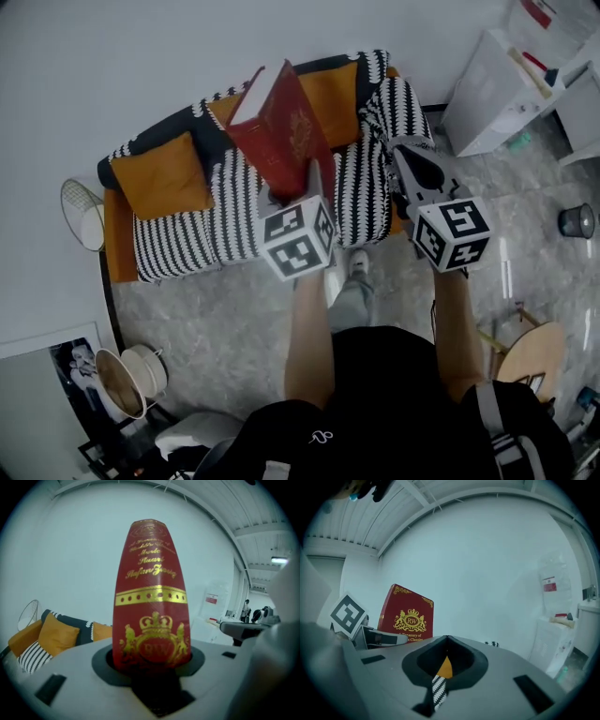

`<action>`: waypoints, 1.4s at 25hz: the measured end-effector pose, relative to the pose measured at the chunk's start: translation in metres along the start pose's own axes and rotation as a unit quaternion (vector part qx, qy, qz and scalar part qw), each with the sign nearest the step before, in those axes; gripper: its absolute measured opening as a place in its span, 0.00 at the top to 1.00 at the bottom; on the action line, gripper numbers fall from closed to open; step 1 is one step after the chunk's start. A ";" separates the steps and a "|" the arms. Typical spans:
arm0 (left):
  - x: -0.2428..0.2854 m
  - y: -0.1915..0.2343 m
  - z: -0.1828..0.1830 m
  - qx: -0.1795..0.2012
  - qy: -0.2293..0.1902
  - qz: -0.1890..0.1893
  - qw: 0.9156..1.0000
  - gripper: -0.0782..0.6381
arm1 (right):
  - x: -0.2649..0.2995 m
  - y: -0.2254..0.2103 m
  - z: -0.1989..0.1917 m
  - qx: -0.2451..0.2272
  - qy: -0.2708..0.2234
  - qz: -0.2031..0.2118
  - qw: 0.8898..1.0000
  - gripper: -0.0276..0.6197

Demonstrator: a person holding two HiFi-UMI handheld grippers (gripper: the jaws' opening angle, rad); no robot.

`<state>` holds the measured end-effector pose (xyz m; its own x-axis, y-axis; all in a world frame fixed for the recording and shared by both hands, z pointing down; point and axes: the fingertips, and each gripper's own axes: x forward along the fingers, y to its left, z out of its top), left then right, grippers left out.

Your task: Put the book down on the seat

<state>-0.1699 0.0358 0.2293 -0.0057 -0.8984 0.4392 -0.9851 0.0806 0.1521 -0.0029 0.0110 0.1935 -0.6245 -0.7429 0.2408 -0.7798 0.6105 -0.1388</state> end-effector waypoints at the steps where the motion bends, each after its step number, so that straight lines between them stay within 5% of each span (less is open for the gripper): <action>1: 0.006 0.005 -0.005 -0.005 0.007 0.001 1.000 0.60 | 0.007 -0.001 -0.003 -0.001 0.006 0.001 1.000 0.94; 12: 0.072 0.029 -0.024 -0.016 0.053 -0.007 0.998 0.60 | 0.084 0.009 -0.024 -0.012 0.066 0.021 0.998 0.94; 26: 0.158 0.008 -0.062 -0.040 0.135 -0.055 0.989 0.60 | 0.104 -0.058 -0.056 0.016 0.120 -0.048 0.991 0.94; 35: 0.175 0.005 -0.108 -0.048 0.188 -0.048 0.980 0.60 | 0.099 -0.073 -0.092 0.055 0.140 -0.059 0.987 0.94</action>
<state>-0.1575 -0.0742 0.4029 0.1670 -0.6833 0.7107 -0.9573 0.0602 0.2828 -0.0039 -0.0817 0.3155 -0.5045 -0.6925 0.5157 -0.8559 0.4796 -0.1932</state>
